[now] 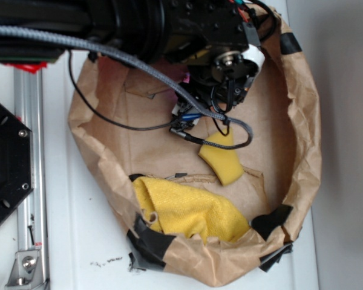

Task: Grab the yellow duck.

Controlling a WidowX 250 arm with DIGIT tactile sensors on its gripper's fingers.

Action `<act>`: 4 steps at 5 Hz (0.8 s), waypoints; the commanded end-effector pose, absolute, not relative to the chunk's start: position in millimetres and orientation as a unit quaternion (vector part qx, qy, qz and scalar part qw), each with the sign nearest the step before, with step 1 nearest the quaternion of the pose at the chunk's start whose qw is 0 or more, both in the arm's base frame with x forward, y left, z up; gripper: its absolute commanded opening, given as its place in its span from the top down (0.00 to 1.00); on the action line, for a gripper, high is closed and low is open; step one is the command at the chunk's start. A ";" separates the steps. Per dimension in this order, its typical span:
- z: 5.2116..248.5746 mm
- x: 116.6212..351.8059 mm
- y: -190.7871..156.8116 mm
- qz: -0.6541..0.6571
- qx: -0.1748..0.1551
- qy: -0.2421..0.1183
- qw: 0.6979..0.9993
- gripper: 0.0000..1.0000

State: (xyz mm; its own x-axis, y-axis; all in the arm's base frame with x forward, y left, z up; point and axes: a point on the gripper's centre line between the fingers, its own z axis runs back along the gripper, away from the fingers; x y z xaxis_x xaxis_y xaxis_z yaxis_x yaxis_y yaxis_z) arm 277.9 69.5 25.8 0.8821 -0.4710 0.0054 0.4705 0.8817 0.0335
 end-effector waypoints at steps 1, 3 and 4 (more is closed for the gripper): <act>143.0 283.0 56.5 -0.153 0.039 -0.121 0.980 1.00; 196.1 263.6 45.3 -0.119 0.070 -0.026 0.990 1.00; 192.6 252.3 38.7 0.003 0.046 -0.013 0.999 1.00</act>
State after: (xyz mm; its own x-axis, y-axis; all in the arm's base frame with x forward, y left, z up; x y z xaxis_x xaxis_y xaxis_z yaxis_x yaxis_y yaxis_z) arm 245.3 47.1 177.7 0.9995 0.0218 -0.0247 -0.0196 0.9961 0.0861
